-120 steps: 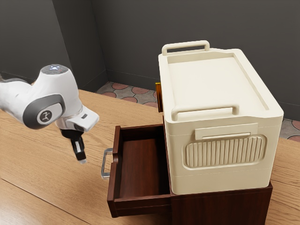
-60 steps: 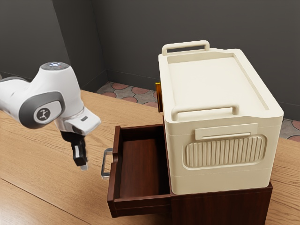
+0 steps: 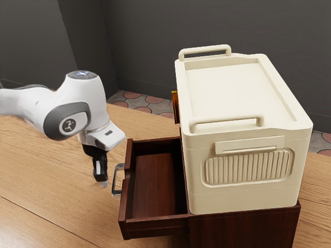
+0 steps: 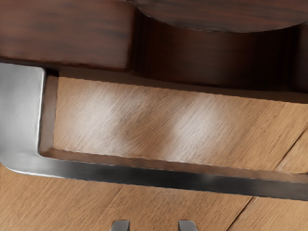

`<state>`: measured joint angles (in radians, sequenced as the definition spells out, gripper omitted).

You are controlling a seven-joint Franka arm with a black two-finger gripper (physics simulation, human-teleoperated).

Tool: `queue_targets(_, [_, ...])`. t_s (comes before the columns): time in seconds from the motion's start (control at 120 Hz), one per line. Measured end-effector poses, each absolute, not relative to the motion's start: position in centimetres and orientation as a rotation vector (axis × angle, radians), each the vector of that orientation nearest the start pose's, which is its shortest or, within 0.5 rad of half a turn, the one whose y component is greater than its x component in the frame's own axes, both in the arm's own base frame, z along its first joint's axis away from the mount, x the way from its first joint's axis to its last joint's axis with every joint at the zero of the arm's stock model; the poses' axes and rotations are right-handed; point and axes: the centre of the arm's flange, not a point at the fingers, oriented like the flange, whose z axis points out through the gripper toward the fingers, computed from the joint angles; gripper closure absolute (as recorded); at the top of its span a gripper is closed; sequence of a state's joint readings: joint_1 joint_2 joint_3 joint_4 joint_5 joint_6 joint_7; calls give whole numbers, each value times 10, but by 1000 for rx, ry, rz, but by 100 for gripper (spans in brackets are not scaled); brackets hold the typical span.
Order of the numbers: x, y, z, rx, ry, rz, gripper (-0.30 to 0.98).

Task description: Push the drawer handle with one arm to close the drawer

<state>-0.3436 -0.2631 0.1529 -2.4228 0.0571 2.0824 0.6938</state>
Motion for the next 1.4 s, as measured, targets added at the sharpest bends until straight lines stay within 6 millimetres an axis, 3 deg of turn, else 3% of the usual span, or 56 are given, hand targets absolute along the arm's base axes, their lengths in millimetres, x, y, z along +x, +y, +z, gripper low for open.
queue_targets(0.3, [454,-107,397,-2834,1457,13,65])
queue_targets(0.625, [507,-167,392,-2830,1548,-75,65])
queue_targets(0.958, [523,-197,388,-2845,1563,-325,63])
queue_targets(1.033, [525,-189,388,-2871,1531,-359,62])
queue_targets(1.15, [495,-162,387,-2965,1466,-317,46])
queue_targets(1.217, [493,-131,405,-3032,1371,-293,35])
queue_targets(1.25, [508,-100,434,-3086,1257,-307,30])
queue_targets(1.325, [545,-23,533,-3138,984,-407,21])
queue_targets(1.4, [563,31,595,-3165,771,-426,15])
